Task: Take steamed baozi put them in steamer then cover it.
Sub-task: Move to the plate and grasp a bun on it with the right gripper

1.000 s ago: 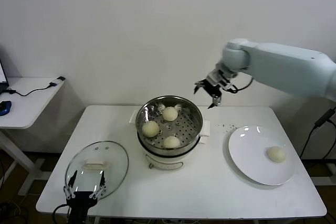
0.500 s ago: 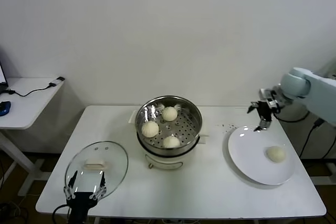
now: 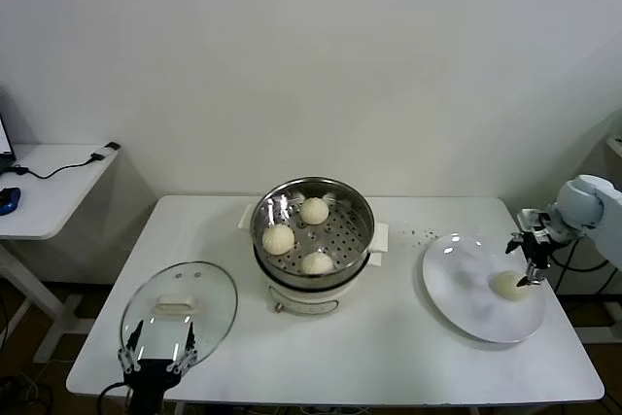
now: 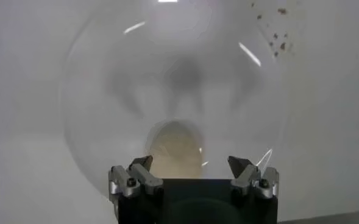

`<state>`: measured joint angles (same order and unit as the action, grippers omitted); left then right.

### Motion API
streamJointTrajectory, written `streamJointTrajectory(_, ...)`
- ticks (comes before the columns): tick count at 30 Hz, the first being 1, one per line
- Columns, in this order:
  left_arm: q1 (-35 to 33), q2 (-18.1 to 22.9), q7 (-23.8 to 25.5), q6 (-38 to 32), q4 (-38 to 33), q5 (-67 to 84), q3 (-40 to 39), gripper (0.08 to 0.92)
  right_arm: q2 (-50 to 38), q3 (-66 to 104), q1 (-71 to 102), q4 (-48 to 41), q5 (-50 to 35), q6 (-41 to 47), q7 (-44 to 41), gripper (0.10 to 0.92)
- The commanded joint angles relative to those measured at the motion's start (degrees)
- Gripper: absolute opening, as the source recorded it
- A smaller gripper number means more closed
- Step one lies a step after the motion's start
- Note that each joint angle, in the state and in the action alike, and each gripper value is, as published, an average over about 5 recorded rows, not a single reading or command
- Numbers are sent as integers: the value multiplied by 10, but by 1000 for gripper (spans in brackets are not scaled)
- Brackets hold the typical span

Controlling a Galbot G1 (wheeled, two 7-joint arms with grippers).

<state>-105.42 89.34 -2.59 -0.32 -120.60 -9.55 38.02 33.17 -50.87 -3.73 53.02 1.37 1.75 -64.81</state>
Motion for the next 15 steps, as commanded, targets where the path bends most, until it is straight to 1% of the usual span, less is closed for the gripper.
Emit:
streamJointTrajectory(1, 1, 3, -1, 2, 0, -8, -3, 823, 37, 92, 78, -82, 55, -23, -10, 823)
streamJointTrajectory(15, 0, 3, -2, 1, 1, -9, 1, 823, 68, 78, 73, -95, 49, -20, -15, 823)
